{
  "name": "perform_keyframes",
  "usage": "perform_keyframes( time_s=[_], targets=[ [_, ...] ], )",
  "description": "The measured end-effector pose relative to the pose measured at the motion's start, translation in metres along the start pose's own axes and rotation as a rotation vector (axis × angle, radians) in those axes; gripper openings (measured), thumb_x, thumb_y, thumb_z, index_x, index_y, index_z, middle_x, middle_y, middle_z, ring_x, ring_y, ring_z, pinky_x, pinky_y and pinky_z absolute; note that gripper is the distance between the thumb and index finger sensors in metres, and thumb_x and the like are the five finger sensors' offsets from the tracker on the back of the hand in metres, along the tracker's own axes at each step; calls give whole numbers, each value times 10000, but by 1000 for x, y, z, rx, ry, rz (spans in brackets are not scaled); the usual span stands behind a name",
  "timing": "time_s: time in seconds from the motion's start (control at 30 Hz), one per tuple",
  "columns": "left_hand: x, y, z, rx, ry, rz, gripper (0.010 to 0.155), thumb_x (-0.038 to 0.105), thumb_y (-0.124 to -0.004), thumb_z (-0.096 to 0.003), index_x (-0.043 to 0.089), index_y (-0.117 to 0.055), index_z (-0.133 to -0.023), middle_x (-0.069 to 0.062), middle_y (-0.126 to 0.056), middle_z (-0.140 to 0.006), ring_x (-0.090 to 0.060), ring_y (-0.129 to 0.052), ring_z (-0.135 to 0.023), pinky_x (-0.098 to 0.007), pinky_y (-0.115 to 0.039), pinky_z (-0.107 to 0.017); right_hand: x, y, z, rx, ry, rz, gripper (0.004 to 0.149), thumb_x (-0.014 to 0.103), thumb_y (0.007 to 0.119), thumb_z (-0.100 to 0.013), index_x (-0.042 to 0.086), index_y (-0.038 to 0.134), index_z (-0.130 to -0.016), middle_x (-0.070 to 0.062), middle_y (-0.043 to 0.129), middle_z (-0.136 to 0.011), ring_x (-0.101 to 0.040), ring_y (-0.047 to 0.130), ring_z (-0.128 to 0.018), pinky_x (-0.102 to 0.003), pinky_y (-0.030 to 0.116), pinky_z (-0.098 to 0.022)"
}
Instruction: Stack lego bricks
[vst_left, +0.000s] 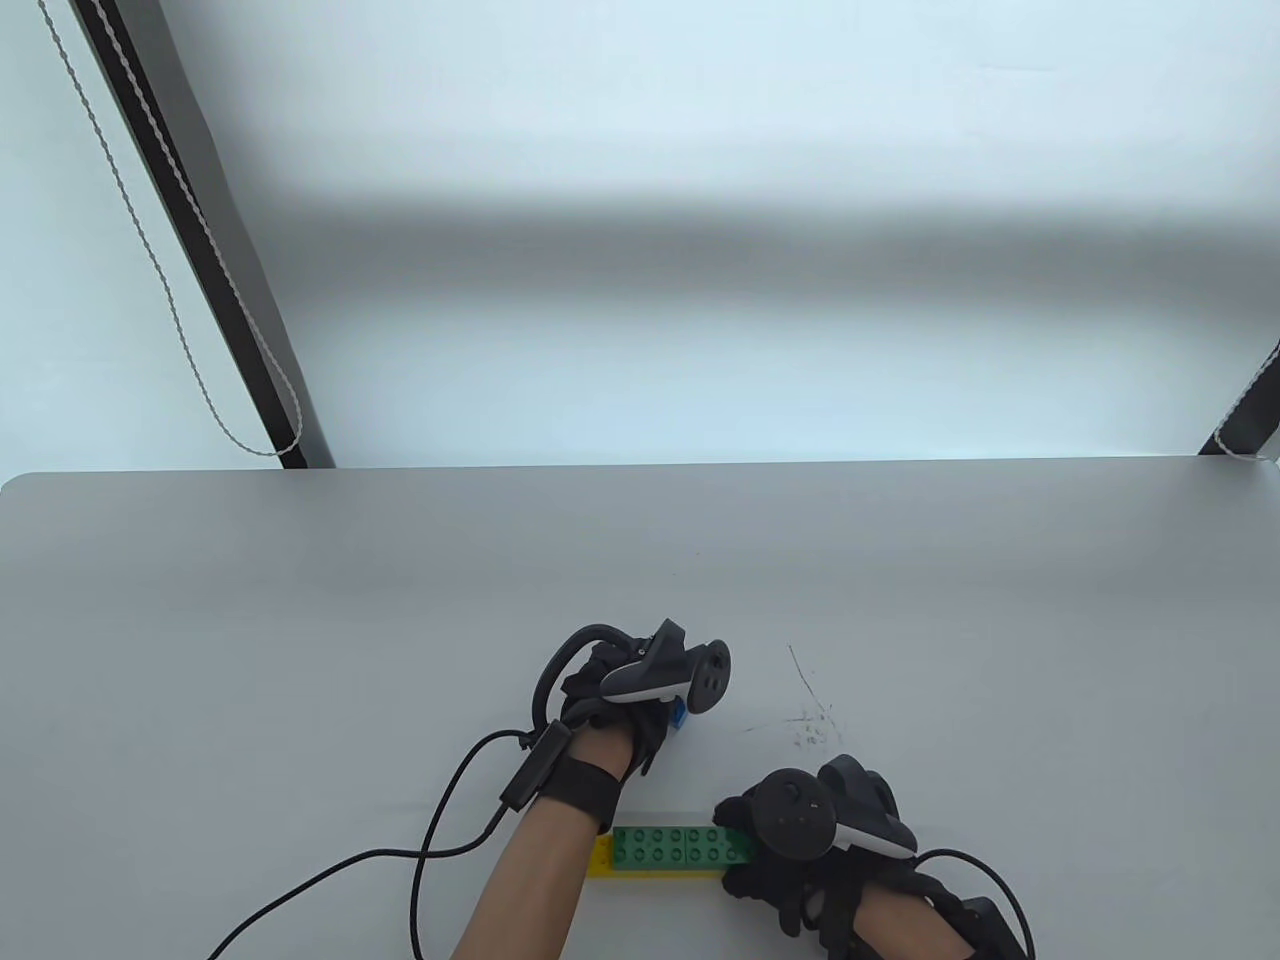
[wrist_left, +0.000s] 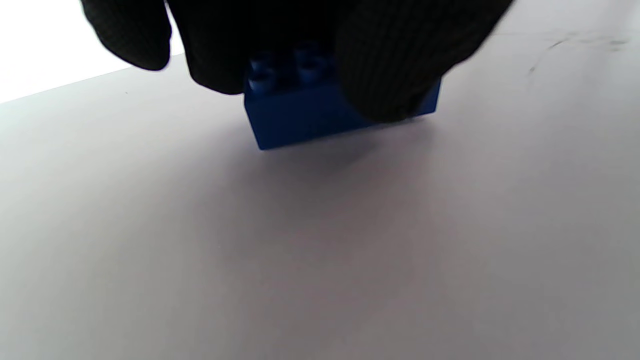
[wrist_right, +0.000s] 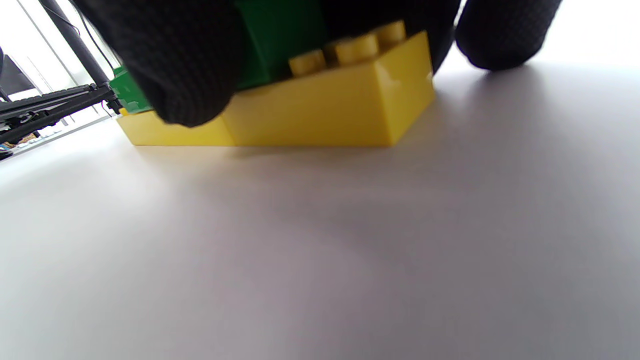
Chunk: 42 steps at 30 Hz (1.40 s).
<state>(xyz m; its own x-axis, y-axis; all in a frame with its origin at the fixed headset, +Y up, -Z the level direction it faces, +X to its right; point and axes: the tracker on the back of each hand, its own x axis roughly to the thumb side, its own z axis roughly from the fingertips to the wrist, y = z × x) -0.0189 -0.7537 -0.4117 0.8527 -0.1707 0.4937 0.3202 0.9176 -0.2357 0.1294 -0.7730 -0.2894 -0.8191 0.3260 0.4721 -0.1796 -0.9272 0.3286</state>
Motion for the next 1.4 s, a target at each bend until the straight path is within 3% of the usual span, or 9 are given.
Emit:
perform_keyframes(
  time_s=[0.33,0.77,1.13,1.4],
  targets=[
    [1,13,24,47,-45,5,652,409,-876,-368,248,-633,-952,-42,-781,-983,-306,-776,-910,-579,-668,-673,0,0,0,0,0,0,701,456,900,-320,135,676,-903,-125,777,-865,-353,810,-708,-566,702,-557],
    [21,35,77,131,-149,79,649,465,-891,-358,241,-707,-939,-53,-864,-921,-288,-861,-827,-565,-712,-652,1,0,0,7,21,3,701,457,897,-320,142,671,-904,-122,771,-869,-350,805,-715,-565,698,-564],
    [31,29,115,169,-217,189,643,499,-903,-355,252,-748,-927,-43,-902,-883,-268,-901,-785,-556,-734,-646,2,2,0,-5,36,11,701,455,901,-315,146,671,-901,-114,768,-868,-346,802,-714,-563,695,-567],
    [37,12,122,136,-209,154,640,498,-917,-346,253,-765,-918,-41,-906,-874,-265,-903,-781,-561,-728,-648,3,2,0,7,40,9,701,448,892,-321,146,659,-909,-120,753,-877,-350,787,-723,-567,683,-571]
  ],
)
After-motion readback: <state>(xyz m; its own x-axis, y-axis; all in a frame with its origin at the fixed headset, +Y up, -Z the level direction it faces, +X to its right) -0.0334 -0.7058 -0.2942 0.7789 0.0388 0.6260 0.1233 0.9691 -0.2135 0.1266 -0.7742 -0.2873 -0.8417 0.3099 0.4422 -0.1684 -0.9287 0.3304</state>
